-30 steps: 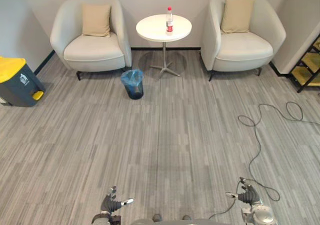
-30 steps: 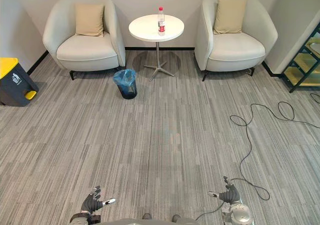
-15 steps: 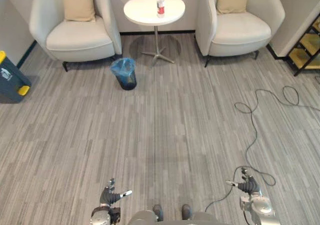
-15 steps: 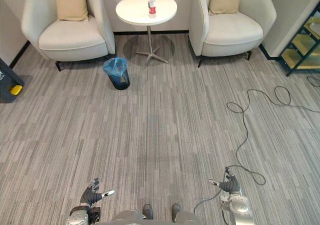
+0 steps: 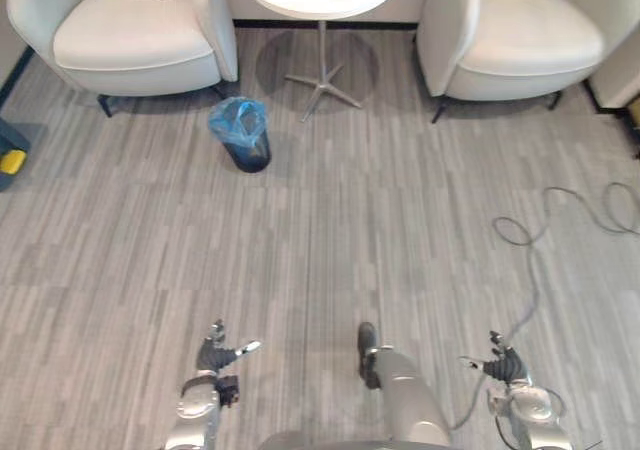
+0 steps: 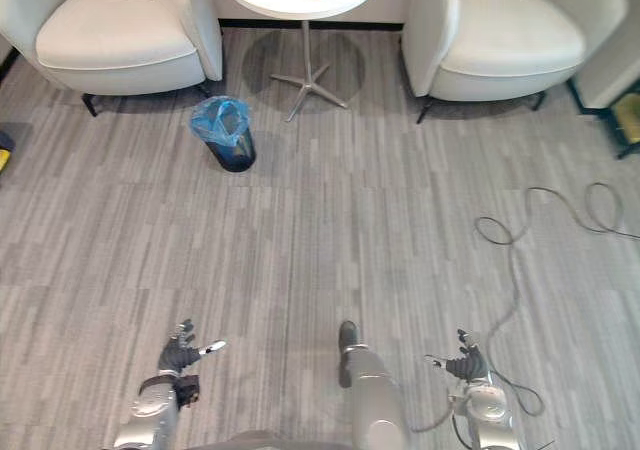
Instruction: Gather rubbish on tea table into small bin, then transfer packed bag to large trash can.
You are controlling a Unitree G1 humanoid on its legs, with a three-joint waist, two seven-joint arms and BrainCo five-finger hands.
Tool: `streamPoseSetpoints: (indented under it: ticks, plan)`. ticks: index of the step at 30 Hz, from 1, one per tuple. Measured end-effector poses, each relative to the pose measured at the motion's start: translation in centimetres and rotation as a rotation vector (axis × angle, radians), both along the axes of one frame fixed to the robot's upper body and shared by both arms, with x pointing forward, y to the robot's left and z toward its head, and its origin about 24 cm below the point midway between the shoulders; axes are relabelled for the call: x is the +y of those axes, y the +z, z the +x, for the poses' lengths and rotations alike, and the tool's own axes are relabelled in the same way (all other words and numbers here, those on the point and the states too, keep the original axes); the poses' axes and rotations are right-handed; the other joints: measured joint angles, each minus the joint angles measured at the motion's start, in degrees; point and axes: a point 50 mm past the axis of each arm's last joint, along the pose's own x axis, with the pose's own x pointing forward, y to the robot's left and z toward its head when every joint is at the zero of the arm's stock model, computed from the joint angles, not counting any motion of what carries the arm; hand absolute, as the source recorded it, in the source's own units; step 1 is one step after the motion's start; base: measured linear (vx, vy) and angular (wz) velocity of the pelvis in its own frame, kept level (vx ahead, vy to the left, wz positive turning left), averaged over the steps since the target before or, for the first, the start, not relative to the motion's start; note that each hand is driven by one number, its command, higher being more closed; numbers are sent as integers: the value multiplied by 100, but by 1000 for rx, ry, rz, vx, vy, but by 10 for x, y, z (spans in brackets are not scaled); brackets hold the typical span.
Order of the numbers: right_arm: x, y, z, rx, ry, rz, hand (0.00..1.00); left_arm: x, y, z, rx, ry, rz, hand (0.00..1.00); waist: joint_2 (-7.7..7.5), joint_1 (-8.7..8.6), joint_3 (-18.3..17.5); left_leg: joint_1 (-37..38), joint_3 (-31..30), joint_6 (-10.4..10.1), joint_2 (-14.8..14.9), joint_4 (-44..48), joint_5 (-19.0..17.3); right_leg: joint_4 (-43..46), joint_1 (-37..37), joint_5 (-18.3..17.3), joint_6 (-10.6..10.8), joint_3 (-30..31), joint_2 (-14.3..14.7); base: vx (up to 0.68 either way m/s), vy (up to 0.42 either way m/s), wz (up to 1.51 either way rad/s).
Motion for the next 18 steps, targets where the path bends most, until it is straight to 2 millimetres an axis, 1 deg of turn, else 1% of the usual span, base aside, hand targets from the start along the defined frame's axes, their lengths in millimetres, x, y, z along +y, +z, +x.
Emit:
streamPoseSetpoints:
  ticks: [1,2,3,4,5,6,7,8,9,10,11,12,13,14,15,16,17,18]
  plan:
    - [8,3,5,-40,-6,25,0,-1,3,2,-18,-1,-1,0,-128,140,74,-458,252,112,125,590,-298,-221,533,-45,-72,59,-9,455,-93,-4]
    - [12,5,7,-61,-2,35,0,-3,6,5,-38,-4,-5,0,-239,256,99,-833,418,184,131,629,-433,-475,874,-80,-96,81,-43,574,-100,0]
    - [15,8,12,-85,1,45,0,-6,11,7,-68,-8,-10,0,-267,345,76,-1400,565,222,96,324,-576,-947,1345,-124,-32,107,-57,593,-51,-3]
    - [14,10,14,-100,-1,40,0,-8,13,9,-84,-15,-12,0,-274,437,74,-1747,677,204,61,-209,-633,-1254,1603,-185,67,151,-64,719,-19,-12]
    - [12,13,19,-113,-3,37,0,-10,14,9,-92,-17,-17,0,-306,562,96,-2104,645,166,-134,-1276,-608,-1568,1906,-333,185,210,-106,735,40,-27]
    - [11,13,23,-111,-4,37,0,-10,14,8,-88,-15,-19,0,-311,595,102,-2240,562,-20,-333,-2310,-461,-1752,2139,-452,301,247,-156,496,44,-26]
    - [10,13,24,-109,-5,34,0,-10,12,4,-77,-12,-22,0,-288,621,98,-2262,485,-200,-415,-2988,-324,-1849,2281,-510,360,277,-171,665,127,-43]
    - [6,14,25,-109,-9,24,0,-12,8,-3,-58,-3,-30,0,-198,710,53,-2202,361,-388,-507,-4133,-46,-1969,2537,-655,428,467,-139,677,216,-71]
    - [5,9,21,-78,-18,24,0,-10,4,-12,-30,8,-28,0,-162,787,-10,-2229,234,-144,-496,-4216,220,-1850,2760,-954,485,674,-152,828,283,-83]
    - [7,6,19,-64,-22,31,0,-7,4,-14,-20,9,-21,0,-272,855,-76,-2260,297,38,-572,-3939,422,-1670,2799,-1145,602,761,-266,715,268,-68]
    - [9,1,15,-40,-29,40,0,-6,2,-16,-7,14,-22,0,-511,837,-214,-2357,362,192,-714,-3509,401,-1025,2595,-1254,625,925,-509,763,243,-33]
    - [9,-2,11,-26,-35,43,0,-7,3,-11,-17,5,-23,0,-647,813,-271,-2304,464,501,-819,-3235,122,200,2120,-1120,935,1053,-683,761,228,-11]
    - [10,-3,10,-18,-37,46,0,-8,4,-8,-23,-4,-23,0,-700,750,-262,-2200,480,563,-884,-3154,-51,878,1880,-887,1367,1094,-762,782,235,9]
    - [12,-6,9,-4,-39,55,0,-9,4,-2,-27,-17,-19,0,-740,625,-240,-1984,459,662,-978,-3093,-259,1931,1499,-561,2097,1187,-820,748,207,22]
    - [15,-9,9,13,-38,69,0,-8,5,2,-29,-24,-13,0,-740,509,-238,-1582,435,745,-1038,-3078,-477,3034,1086,-557,2155,1160,-889,738,182,8]
    - [18,-10,10,20,-32,72,0,-7,6,3,-33,-24,-9,0,-714,496,-217,-1160,461,773,-1039,-3208,-583,3422,863,-660,1850,968,-990,676,155,-23]
    - [21,-11,10,22,-19,77,0,-7,8,6,-42,-21,-4,0,-612,515,-198,-531,455,765,-998,-3530,-672,3323,639,-799,1402,582,-1084,726,141,-43]
    - [23,-11,11,18,-10,79,0,-7,12,10,-67,-17,-1,0,-533,503,-208,-16,453,770,-945,-3852,-694,2851,391,-928,1167,173,-1090,695,118,-37]
